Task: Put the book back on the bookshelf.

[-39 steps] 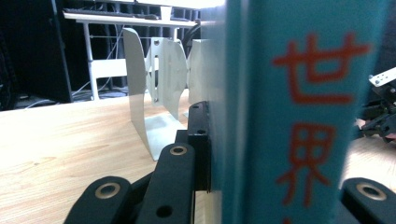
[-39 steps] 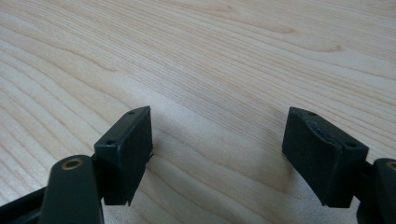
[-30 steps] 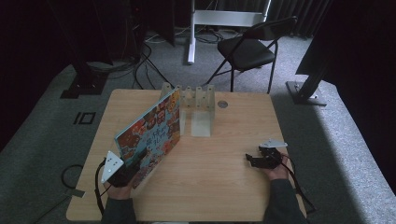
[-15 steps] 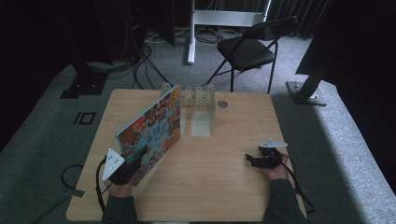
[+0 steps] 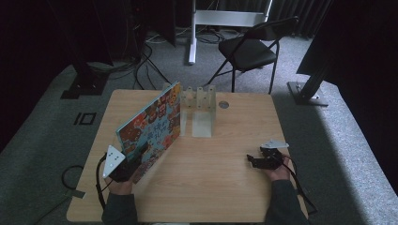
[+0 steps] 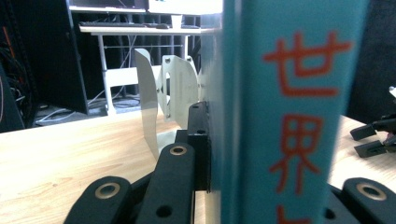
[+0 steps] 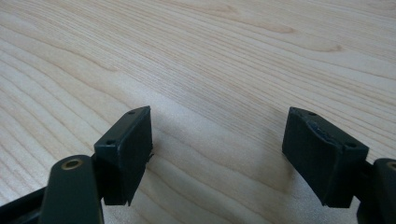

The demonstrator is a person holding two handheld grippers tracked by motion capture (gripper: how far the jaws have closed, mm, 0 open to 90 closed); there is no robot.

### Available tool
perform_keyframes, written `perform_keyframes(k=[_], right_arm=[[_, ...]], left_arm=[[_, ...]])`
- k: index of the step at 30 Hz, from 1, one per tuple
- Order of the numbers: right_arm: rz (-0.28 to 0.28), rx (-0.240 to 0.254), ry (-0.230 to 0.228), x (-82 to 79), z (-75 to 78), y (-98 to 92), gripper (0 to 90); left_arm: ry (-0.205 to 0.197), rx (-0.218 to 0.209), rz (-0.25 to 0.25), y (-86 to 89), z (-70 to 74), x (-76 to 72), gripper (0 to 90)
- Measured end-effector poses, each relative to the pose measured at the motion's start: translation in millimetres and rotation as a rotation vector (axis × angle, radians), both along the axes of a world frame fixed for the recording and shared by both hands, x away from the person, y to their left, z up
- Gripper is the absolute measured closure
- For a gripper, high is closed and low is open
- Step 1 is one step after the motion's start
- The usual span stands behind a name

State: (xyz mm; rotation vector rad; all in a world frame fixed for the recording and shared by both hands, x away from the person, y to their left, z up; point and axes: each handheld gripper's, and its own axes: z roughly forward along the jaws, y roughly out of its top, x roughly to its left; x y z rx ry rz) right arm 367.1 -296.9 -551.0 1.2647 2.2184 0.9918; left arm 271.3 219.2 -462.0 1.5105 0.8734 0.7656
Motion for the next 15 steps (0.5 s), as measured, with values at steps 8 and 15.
perform_keyframes(k=[8,15], right_arm=[[0.0,0.0,0.0,0.0,0.0,0.0,24.1],[0.0,0.0,0.001,0.0,0.0,0.0,24.1]], left_arm=[[-0.004,0.001,0.008,-1.4,3.7,6.5,80.8],[-0.005,-0.006,0.027,-2.3,3.3,7.7,80.8]])
